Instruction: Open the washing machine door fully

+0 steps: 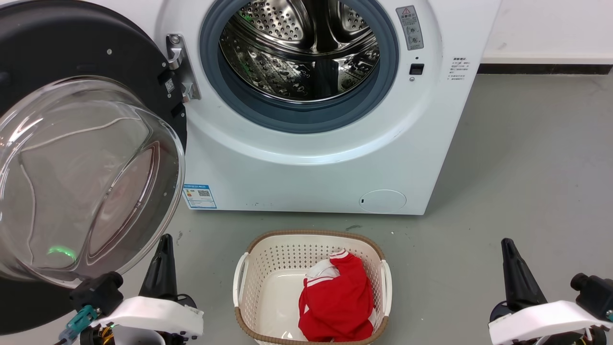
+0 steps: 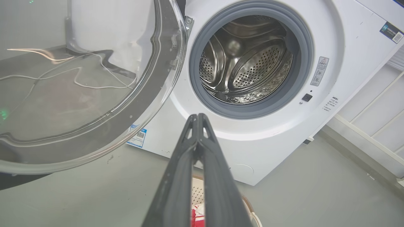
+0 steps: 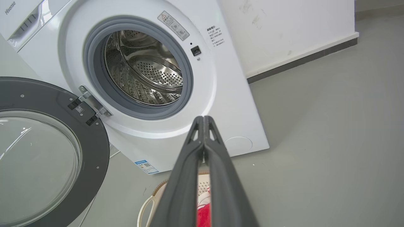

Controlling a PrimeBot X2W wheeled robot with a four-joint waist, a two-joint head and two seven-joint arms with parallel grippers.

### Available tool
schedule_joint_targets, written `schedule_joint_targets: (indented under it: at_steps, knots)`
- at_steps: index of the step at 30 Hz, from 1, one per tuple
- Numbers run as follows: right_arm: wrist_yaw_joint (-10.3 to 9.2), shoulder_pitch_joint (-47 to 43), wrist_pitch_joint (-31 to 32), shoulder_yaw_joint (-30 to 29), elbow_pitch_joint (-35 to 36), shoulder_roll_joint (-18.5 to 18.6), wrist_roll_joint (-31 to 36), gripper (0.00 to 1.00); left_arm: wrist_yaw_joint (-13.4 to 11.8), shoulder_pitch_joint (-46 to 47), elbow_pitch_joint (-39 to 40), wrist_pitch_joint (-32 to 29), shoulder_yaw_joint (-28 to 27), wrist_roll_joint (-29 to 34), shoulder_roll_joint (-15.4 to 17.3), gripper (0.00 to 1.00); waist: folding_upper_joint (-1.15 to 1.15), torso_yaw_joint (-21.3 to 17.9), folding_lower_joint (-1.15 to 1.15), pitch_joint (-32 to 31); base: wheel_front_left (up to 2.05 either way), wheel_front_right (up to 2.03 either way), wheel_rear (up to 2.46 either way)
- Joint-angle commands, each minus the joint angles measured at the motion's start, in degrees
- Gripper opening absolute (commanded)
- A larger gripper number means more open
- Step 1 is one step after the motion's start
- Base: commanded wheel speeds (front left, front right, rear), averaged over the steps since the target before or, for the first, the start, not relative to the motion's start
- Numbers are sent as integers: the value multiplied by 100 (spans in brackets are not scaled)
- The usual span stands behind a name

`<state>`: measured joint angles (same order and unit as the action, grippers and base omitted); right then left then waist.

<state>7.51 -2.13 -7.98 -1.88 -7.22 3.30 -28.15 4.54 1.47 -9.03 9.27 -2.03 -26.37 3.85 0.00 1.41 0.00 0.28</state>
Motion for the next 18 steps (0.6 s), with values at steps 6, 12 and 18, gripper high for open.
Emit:
schedule_joint_targets:
  at_steps: [6,12,18]
  knots:
    - [-1,250,122,-28,-4,60,-763,0,52,207,20,-162,-58,-743,7,0,0,-9,0,-1,0,0,0]
    - [-1,316,224,-43,-62,72,-1304,0,71,231,-27,-290,-94,-1283,-3,0,0,-17,0,-1,0,0,0]
    - [-1,357,321,-59,-118,80,-1813,0,97,262,-69,-413,-129,-1789,-10,0,0,-25,0,-2,0,0,0]
